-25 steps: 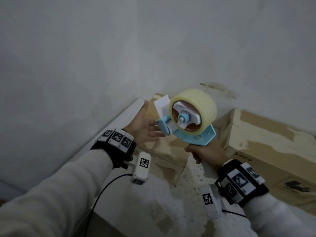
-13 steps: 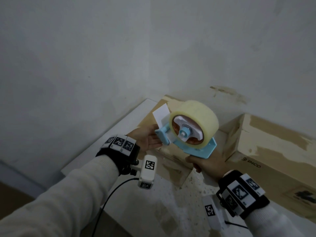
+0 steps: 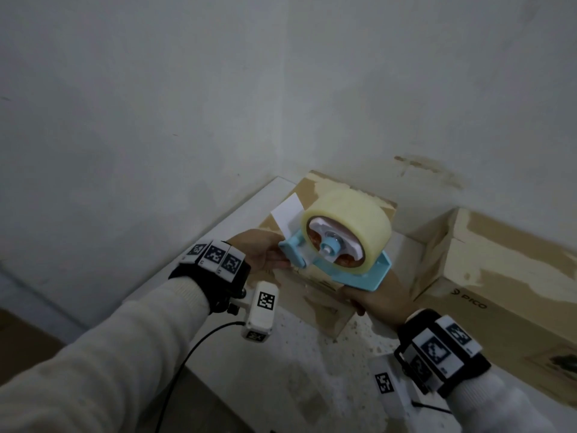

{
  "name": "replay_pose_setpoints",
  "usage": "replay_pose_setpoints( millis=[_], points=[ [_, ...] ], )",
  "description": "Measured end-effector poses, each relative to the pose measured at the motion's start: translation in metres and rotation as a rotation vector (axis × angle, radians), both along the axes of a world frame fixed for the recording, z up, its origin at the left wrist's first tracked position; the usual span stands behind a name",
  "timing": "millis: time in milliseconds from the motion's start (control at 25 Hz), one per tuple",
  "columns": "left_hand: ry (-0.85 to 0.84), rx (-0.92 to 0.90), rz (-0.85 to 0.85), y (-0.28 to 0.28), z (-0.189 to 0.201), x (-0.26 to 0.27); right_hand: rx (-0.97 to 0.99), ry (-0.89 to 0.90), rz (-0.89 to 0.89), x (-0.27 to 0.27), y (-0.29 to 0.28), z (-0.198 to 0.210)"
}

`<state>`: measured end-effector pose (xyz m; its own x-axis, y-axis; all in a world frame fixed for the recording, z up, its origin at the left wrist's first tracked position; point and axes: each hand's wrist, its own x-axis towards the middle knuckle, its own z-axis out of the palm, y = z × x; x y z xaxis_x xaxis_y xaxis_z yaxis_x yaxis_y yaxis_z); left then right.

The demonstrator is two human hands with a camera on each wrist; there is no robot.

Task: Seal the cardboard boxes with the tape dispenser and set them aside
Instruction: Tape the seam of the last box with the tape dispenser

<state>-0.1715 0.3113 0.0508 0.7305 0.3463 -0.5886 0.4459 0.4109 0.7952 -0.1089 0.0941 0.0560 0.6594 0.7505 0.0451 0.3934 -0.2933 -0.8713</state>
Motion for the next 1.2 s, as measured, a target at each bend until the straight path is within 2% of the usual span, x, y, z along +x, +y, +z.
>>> replay_pose_setpoints(
  millis=[200,320,480,680,1000,1200],
  points=[
    [-0.051,0.238,0.0,0.013,0.01,0.008,-0.012,0.122,-0.045,0.0,0.005,0.005],
    [-0.111,0.248,0.115,0.052,0.018,-0.007,-0.028,0.159,-0.061,0.007,-0.007,0.003],
    [-0.076,0.279,0.22,0.079,-0.003,-0.03,-0.047,0.224,-0.074,0.007,-0.014,-0.013],
    [-0.061,0.36,0.284,0.084,-0.033,-0.032,-0.075,0.133,-0.032,0.006,0.0,-0.025],
    [-0.046,0.326,0.282,0.092,-0.048,-0.025,-0.1,0.108,-0.061,0.007,0.006,-0.03],
    [0.12,0.186,0.208,0.087,-0.055,-0.018,-0.09,0.108,-0.086,0.008,0.006,-0.034]
  ],
)
